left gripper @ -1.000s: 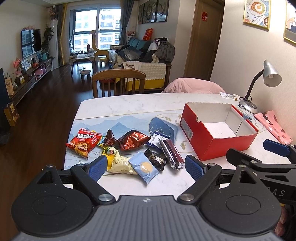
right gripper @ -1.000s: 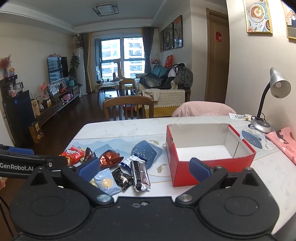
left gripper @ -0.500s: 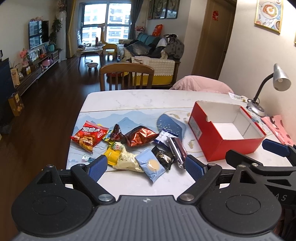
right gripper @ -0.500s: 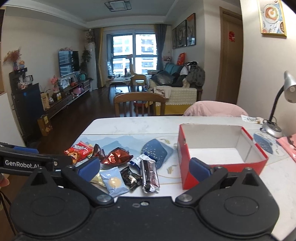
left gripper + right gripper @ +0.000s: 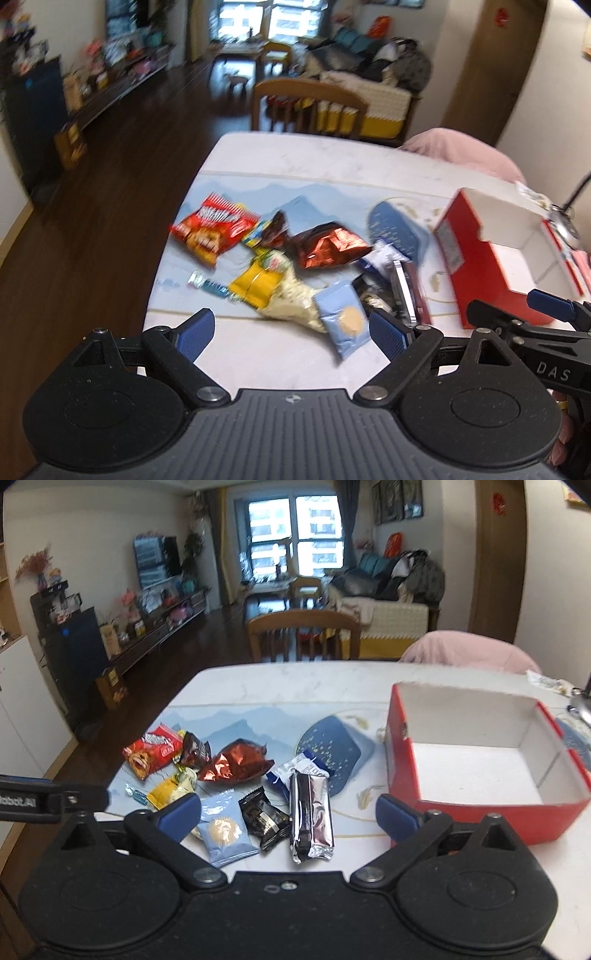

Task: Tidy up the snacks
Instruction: 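Grasp the blue candy with the left gripper while the right grasps the silver foil bar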

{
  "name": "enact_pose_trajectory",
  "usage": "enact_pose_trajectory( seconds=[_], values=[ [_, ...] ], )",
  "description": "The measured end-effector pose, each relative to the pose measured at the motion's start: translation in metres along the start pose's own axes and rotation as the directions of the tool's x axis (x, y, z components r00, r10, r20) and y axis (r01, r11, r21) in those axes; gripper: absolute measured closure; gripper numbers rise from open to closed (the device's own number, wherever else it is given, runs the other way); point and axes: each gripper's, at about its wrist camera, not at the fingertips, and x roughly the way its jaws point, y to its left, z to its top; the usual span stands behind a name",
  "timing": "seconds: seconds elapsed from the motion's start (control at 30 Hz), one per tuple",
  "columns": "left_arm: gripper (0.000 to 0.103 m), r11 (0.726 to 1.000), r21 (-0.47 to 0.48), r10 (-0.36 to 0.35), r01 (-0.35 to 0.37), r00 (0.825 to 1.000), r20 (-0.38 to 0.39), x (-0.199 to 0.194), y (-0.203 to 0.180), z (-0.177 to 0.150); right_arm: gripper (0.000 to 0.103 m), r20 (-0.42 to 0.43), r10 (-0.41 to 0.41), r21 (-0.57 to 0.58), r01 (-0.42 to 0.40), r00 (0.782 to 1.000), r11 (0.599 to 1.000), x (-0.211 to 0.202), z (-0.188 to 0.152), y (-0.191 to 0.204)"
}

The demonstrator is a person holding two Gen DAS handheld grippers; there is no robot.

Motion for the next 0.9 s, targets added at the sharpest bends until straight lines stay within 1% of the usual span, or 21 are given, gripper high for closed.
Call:
enact_pose_trajectory(
  seconds=[0.1,0.17,0.2,0.3,0.43,0.5,0.63,0.7,0.8,0.9],
  values=[
    [0.012,0.999,-0.031,0.023,-0.024,0.999,-0.027,0.015,0.007,0.003,0.008,-0.041,0.01,-0.009,-0.011,0.999,1.0,0.024,0.002,-0.009],
    [0.012,0.998,-0.041,0.05,-0.051,0.998,-0.038,0.024,0.012,0.004,0.016,-0.083,0.01,-0.012,-0.011,0.996,1.0,0.042,0.003,-0.015],
    [0.012,0.997,-0.044,0.061,-0.063,0.997,-0.043,0.029,0.015,0.004,0.017,-0.103,0.009,-0.012,-0.01,0.995,1.0,0.051,0.003,-0.017],
    [0.012,0.993,-0.062,0.102,-0.105,0.993,-0.056,0.043,0.023,0.008,0.02,-0.153,0.011,0.004,-0.011,0.988,1.0,0.072,0.004,-0.024],
    [0.012,0.981,-0.12,0.143,-0.152,0.986,-0.087,0.065,0.044,0.014,0.022,-0.191,0.011,0.014,-0.009,0.981,1.0,0.094,0.008,-0.03],
    [0.012,0.974,-0.155,0.15,-0.167,0.982,-0.111,0.078,0.056,0.018,0.023,-0.182,0.007,-0.011,-0.01,0.983,1.0,0.099,0.01,-0.027],
    [0.012,0.951,-0.239,0.157,-0.196,0.973,-0.172,0.105,0.079,0.028,0.025,-0.196,-0.005,-0.038,-0.002,0.981,0.999,0.109,0.016,-0.024],
    [0.012,0.939,-0.275,0.159,-0.209,0.968,-0.193,0.115,0.086,0.031,0.025,-0.219,0.014,-0.029,-0.021,0.976,0.999,0.115,0.017,-0.024],
    [0.012,0.924,-0.306,0.168,-0.231,0.961,-0.218,0.127,0.092,0.034,0.025,-0.241,0.01,-0.018,-0.014,0.97,1.0,0.129,0.018,-0.025],
    [0.013,0.915,-0.324,0.171,-0.242,0.957,-0.233,0.136,0.093,0.036,0.027,-0.271,0.011,0.024,-0.004,0.962,1.0,0.141,0.017,-0.029]
  ],
)
